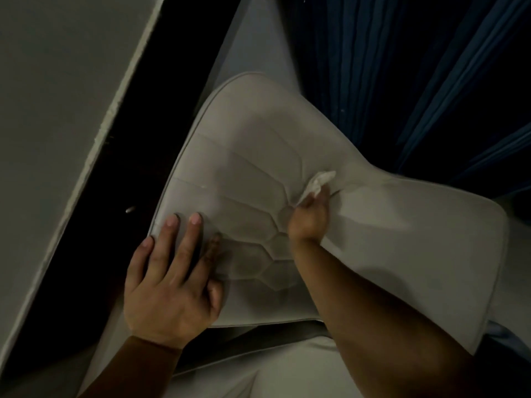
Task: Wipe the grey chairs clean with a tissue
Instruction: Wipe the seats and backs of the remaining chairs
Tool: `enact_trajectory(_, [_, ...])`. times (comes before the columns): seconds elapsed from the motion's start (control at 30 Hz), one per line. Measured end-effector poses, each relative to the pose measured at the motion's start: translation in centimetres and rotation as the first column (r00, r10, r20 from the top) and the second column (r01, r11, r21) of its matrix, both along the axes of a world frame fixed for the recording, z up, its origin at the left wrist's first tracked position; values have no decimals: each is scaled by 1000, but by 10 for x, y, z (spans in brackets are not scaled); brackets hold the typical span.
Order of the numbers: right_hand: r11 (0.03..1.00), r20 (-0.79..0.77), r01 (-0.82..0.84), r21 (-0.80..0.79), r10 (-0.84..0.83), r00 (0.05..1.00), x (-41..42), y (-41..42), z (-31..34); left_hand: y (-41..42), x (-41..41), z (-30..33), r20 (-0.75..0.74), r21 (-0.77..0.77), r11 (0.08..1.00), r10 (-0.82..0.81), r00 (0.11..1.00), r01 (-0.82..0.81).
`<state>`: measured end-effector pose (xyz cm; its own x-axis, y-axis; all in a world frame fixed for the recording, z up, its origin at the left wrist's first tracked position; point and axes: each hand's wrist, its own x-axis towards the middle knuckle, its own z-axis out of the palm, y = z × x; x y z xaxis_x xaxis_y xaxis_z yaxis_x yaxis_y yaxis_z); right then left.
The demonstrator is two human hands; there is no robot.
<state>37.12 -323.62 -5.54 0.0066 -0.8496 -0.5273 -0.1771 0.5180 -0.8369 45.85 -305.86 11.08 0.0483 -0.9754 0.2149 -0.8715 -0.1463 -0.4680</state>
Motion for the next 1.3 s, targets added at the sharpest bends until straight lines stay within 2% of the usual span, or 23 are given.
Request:
enact_trajectory(0.07, [994,23,23,-109,-21,1000,-11,-2,10,-2,1,0,6,-1,1000,-5,1000,5])
enact_trajectory(0.17, [913,78,55,-404,-26,997,-2,3,41,-2,1,-1,10,-2,1000,-2,1000,2])
enact_trajectory(0.27, [820,70,-59,-570,119,990,24,19,67,-2,1,-1,15,-6,1000,-5,1000,5])
enact_trajectory(0.37, [791,92,-149,-593,251,964,37,32,71,0,0,0,19,-5,1000,-4,1000,4])
enact_trajectory(0.6, [805,84,-155,-572,245,966,32,24,33,-1,1,-1,17,-19,1000,-15,1000,16])
enact_trajectory(0.7, [884,61,-146,-444,192,979,30,24,3,0,0,-1,13,-22,1000,-9,1000,10])
enact_trajectory(0.77, [966,61,-135,-221,152,987,17,28,-28,-1,1,-1,8,-12,1000,-12,1000,12])
enact_trajectory(0.8, [994,96,-100,-41,104,990,7,31,-45,0,1,-1,6,-10,1000,-12,1000,12])
enact_trajectory(0.87, [954,177,37,298,-93,980,-13,37,-70,1,1,-1,6,-15,1000,-10,1000,10])
enact_trajectory(0.93, [931,184,125,344,-198,963,-22,42,-71,0,0,0,11,-17,1000,-14,1000,14])
enact_trajectory(1.0, [944,231,194,267,-258,938,-17,48,-46,-1,1,1,13,-13,1000,-20,1000,20])
enact_trajectory(1.07, [965,352,221,138,-257,900,-3,52,-2,-2,0,2,9,-18,1000,-26,1000,26])
enact_trajectory(1.17, [982,535,115,-151,-16,845,18,64,49,-2,0,2,15,-39,999,-37,999,38])
enact_trajectory(1.23, [944,468,13,-330,152,871,26,71,59,-2,0,2,13,-41,998,-44,999,44])
enact_trajectory(1.3, [902,283,-89,-424,225,932,25,73,48,-1,1,2,8,-47,998,-41,999,41])
